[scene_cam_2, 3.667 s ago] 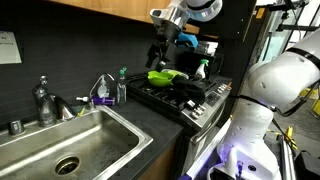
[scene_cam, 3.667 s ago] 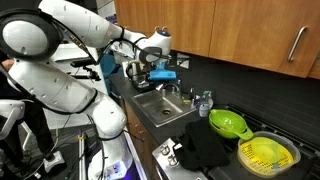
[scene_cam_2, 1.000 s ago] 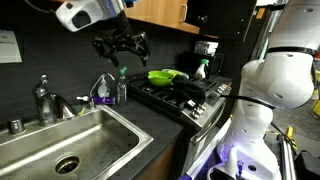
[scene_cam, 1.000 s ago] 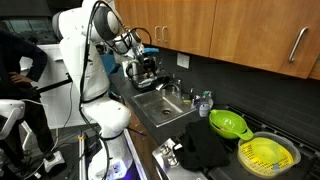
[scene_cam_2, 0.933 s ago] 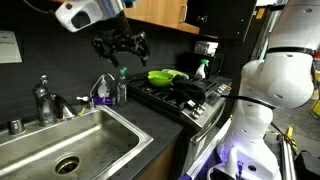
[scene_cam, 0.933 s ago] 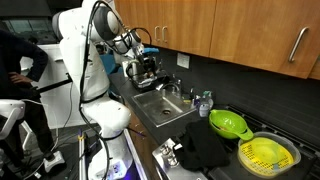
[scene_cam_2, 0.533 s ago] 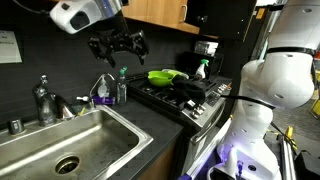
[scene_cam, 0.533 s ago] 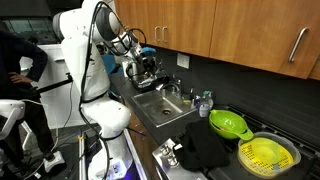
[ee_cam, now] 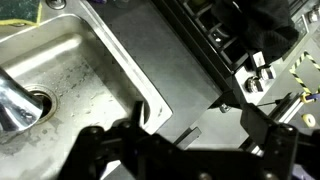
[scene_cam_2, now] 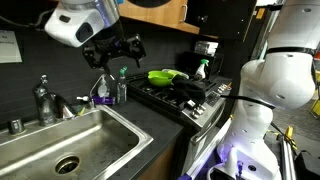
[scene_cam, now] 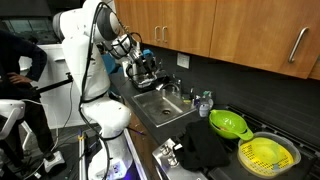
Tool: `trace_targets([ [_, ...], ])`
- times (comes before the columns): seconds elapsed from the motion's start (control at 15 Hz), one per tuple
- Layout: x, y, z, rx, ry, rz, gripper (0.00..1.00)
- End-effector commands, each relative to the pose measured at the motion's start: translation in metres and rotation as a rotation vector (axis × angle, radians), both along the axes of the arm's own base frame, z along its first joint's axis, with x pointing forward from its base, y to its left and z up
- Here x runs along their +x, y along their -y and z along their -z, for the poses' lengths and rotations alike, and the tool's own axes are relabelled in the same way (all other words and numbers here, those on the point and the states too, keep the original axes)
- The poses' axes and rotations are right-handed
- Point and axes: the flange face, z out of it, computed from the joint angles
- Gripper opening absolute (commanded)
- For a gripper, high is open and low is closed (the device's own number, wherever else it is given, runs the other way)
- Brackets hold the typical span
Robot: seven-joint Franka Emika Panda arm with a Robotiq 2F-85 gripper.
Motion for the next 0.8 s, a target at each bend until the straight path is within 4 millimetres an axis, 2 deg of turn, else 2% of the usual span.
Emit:
trace_targets([
  [0.0, 0.008, 0.002, 0.006, 0.004, -0.010, -0.113, 1.00],
  [0.27, 0.024, -0.034, 0.006, -0.125, -0.069, -0.289, 1.00],
  [0.73, 0.037, -0.102, -0.004, -0.294, -0.095, -0.646, 1.00],
])
